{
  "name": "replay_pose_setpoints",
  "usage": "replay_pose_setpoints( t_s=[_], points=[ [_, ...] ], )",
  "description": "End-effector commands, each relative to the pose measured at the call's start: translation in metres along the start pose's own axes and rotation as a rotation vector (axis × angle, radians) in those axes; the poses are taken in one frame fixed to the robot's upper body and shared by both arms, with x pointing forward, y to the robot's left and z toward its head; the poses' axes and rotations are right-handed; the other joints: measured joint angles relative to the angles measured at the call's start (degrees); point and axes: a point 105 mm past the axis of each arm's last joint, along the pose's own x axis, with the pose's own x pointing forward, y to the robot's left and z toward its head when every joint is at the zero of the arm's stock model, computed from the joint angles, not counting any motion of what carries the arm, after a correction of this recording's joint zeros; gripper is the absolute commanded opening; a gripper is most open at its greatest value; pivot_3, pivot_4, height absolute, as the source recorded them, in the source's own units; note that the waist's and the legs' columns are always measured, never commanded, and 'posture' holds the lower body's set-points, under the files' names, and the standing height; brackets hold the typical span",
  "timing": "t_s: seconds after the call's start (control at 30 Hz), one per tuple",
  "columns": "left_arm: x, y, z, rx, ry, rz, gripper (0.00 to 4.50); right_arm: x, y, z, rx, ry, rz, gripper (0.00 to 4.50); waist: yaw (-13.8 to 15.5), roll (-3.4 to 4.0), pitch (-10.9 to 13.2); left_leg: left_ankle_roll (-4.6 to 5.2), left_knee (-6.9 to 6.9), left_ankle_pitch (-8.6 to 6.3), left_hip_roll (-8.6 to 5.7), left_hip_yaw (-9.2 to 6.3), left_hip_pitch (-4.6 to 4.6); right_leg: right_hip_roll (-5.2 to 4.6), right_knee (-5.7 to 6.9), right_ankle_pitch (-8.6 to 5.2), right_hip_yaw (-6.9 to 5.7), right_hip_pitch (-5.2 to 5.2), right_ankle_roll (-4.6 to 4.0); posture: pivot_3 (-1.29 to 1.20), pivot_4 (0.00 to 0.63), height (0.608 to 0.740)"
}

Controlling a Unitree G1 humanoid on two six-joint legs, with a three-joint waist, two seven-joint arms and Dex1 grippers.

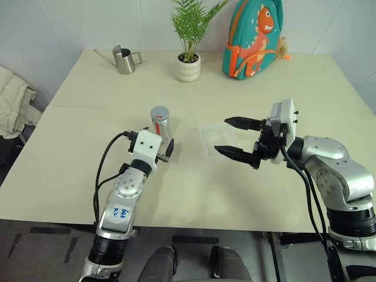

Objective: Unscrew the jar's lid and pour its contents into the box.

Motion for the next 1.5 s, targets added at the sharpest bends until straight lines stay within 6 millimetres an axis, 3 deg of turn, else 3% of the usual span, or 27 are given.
replay_pose_setpoints(
  t_s=[0.03,0.2,0.43,0.67,0.77,0.97,1.1,1.27,1.4,1.5],
  points=[
    [0.006,0.006,0.010,-0.003,-0.056,0.051,4.45,-0.002,0.006,0.014,-0.039,-0.045,-0.004,4.50,0.0,0.00,0.0,0.00,0.00,-0.01,0.00,0.03,0.00,0.00,-0.02,0.00,0.01,-0.02,0.00,0.00,0.150,0.740],
    [0.022,0.012,0.007,-0.072,-0.072,0.088,4.45,0.004,0.011,0.021,-0.051,-0.055,-0.001,4.50,0.4,-0.01,0.0,0.00,0.15,0.01,-0.02,0.01,-0.02,-0.01,0.04,0.03,-0.02,0.01,0.04,0.00,0.150,0.740],
    [0.047,0.005,0.009,-0.081,-0.101,0.060,4.45,0.006,0.011,0.024,-0.055,-0.055,0.001,4.50,0.4,-0.01,0.0,0.01,0.20,0.01,-0.03,0.03,-0.02,0.00,0.07,0.04,-0.01,0.02,0.07,0.00,0.150,0.740],
    [0.054,0.010,0.007,-0.064,-0.127,0.034,4.45,0.009,0.010,0.026,-0.070,-0.065,-0.010,4.50,0.1,-0.01,0.0,0.04,0.17,-0.01,-0.02,0.10,-0.03,0.02,0.04,0.05,0.02,-0.01,0.09,0.00,0.150,0.740],
    [0.054,0.012,0.006,-0.063,-0.139,0.028,3.89,0.008,0.008,0.025,-0.076,-0.070,-0.027,4.50,0.2,-0.01,0.0,0.04,0.17,-0.02,-0.02,0.11,-0.04,0.02,0.03,0.05,0.03,-0.02,0.09,0.00,0.150,0.740],
    [0.059,0.010,0.006,-0.064,-0.158,-0.005,2.10,0.007,0.006,0.020,-0.079,-0.084,-0.075,4.50,0.2,-0.01,0.0,0.04,0.23,-0.01,-0.03,0.13,-0.03,0.01,0.07,0.06,0.07,-0.01,0.11,0.00,0.150,0.740],
    [0.060,0.006,0.004,-0.150,-0.164,-0.042,1.93,0.005,0.007,0.014,-0.065,-0.082,-0.097,4.50,0.2,-0.01,0.0,0.04,0.23,-0.01,-0.04,0.13,-0.03,0.00,0.06,0.07,0.08,-0.01,0.12,0.00,0.150,0.740],
    [0.049,0.021,0.038,-0.214,-0.275,-0.161,1.93,0.006,0.010,0.017,-0.079,-0.074,-0.107,4.50,0.1,-0.02,0.0,0.04,0.23,-0.02,-0.03,0.14,-0.04,0.00,0.06,0.07,0.09,-0.02,0.12,0.00,0.150,0.740],
    [0.024,0.028,0.075,-0.168,-0.297,-0.422,1.93,0.011,-0.002,0.046,-0.069,-0.130,-0.152,4.50,-1.6,-0.02,0.0,0.03,0.20,-0.01,0.01,0.15,-0.05,0.02,0.15,0.07,0.17,-0.10,0.11,0.00,0.150,0.740],
    [0.008,0.025,0.103,-0.166,-0.253,-0.617,1.93,0.023,0.002,0.068,-0.022,-0.195,-0.099,4.50,-2.1,-0.02,0.0,0.00,0.16,0.01,0.05,0.14,0.00,0.07,0.20,0.06,0.23,-0.12,0.09,0.00,0.150,0.740]
  ],
)
